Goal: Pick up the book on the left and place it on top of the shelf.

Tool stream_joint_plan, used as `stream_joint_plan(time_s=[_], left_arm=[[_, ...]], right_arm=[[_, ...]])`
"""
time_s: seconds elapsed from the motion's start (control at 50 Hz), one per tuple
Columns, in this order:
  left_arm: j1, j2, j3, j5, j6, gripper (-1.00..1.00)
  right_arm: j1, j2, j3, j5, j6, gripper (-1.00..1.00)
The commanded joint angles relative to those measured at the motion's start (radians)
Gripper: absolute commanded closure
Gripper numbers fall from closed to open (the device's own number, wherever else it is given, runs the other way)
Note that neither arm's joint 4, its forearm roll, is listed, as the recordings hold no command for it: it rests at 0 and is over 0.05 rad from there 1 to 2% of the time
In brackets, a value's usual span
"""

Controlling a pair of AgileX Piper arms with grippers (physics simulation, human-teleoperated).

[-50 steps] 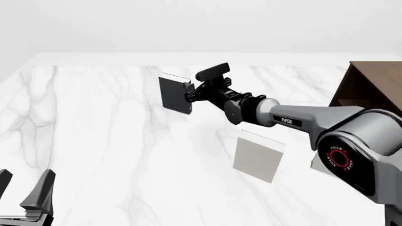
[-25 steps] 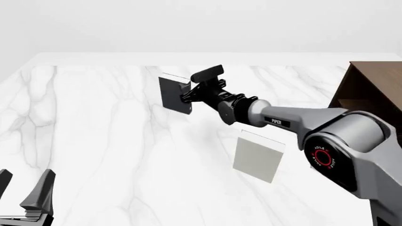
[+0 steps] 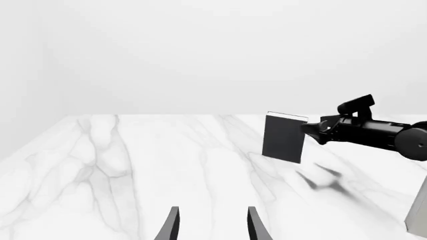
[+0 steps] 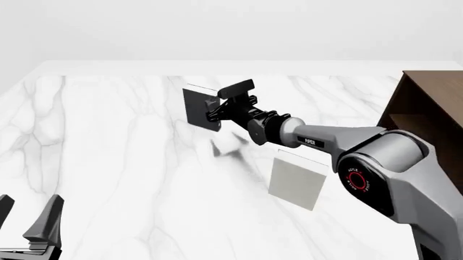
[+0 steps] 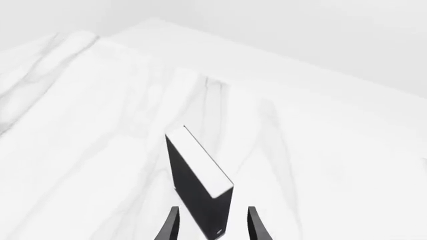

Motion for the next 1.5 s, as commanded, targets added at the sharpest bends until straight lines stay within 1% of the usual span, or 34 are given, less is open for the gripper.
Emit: stream_joint_plan(time_s=[0.02, 0.24, 0.56, 0.96, 1.5], left_arm=[[0.000, 0.000, 0.000, 0.000, 0.000, -1.00], [0.000, 0.000, 0.000, 0.000, 0.000, -1.00], [0.000, 0.000, 0.000, 0.000, 0.000, -1.00], [0.000, 0.000, 0.000, 0.000, 0.000, -1.00], [0.000, 0.000, 0.000, 0.000, 0.000, -1.00]], right_arm=[[-0.003, 0.039, -0.031, 0.004, 0.008, -1.00], [-0.007, 0.078, -0.078, 0.021, 0.012, -1.00], [-0.007, 0.101, -0.098, 0.023, 0.016, -1.00], [-0.011, 0.168, -0.205, 0.069, 0.019, -1.00], [-0.008, 0.236, -0.318, 0.119, 0.019, -1.00]])
